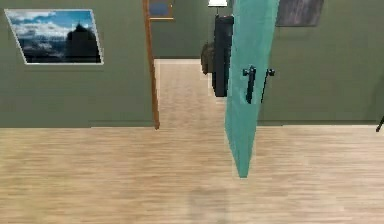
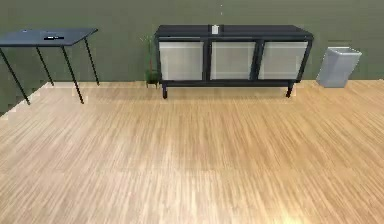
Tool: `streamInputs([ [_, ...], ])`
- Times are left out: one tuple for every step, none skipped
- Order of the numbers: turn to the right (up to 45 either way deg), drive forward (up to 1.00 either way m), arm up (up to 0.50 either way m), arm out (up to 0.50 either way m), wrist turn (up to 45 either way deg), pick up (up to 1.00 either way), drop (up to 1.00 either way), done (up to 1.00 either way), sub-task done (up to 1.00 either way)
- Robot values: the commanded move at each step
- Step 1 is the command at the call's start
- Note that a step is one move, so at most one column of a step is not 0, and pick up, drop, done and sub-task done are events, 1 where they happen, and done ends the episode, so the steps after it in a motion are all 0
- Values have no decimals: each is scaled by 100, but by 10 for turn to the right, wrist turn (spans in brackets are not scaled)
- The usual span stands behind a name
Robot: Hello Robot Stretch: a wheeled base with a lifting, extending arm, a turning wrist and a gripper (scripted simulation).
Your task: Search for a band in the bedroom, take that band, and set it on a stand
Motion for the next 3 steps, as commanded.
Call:
streamInputs([
  [0, 100, 0, 0, 0, 0, 0, 0, 0],
  [0, 100, 0, 0, 0, 0, 0, 0, 0],
  [270, 0, 0, 0, 0, 0, 0, 0, 0],
])
